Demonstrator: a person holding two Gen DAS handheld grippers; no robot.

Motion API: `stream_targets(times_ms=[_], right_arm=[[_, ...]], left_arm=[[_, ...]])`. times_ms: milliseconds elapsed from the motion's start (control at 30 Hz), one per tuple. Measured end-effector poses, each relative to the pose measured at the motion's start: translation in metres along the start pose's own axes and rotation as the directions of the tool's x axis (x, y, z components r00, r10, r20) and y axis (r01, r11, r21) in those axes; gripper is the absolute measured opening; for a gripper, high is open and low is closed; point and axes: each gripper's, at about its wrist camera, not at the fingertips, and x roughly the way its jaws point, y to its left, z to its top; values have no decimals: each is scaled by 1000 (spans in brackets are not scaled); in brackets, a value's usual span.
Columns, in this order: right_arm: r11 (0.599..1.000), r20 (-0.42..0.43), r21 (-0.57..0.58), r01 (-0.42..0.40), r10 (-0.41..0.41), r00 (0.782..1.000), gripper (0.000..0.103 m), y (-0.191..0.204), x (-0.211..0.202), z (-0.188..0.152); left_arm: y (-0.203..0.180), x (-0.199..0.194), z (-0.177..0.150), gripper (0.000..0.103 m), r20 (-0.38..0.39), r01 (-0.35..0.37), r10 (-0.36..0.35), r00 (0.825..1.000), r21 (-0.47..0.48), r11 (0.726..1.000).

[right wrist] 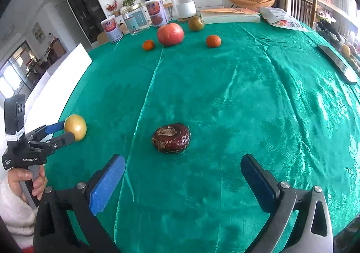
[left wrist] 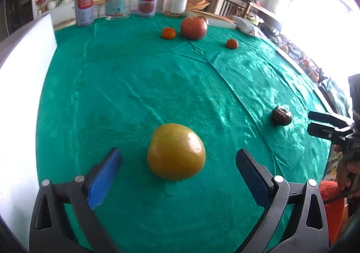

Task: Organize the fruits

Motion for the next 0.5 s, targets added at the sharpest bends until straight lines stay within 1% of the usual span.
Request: stream_targets(times_ms=[33,67,167,200,233,267,300,333,400,500], right_arm=[[1000,-11,-3,-19,19,1000,91,3,4,2],[1000,-18,-4,-24,24,1000,88,6,9,5],[1000,-27,-16,-4,3,1000,77,17,24,15],[1000,-39,-21,0,-1,999,68,21,31,17],[999,-51,-31,17,-19,999,63,24,37,20],[998,-68,-46,31,-34,997,61,27,44,22],[997,-86,-58,53,-58,995,53,29,49,22],[996,-100,-60,69,-75,992,45,30,52,22],[997,-85,-38,72,-75,994,45,32,46,22],[999,-37,-30,44,-45,998,45,42,23,24]], left_arm=[[-5,3,0,101,-5,-9,9,1000,11,1000],[-9,6,0,101,-10,-26,26,1000,15,1000],[-7,10,-1,100,-12,-96,96,995,-11,995],[-3,11,-1,97,-16,-110,110,994,-31,993],[2,12,-1,81,-22,-116,115,993,-51,992],[6,13,-1,75,-31,-118,117,993,-64,991],[7,11,-1,66,-19,-118,117,993,-61,991],[9,9,-1,53,-18,-92,91,996,-64,994],[11,4,-2,53,-26,-85,83,996,-83,993],[12,-17,-8,53,-12,-11,9,1000,-131,991]])
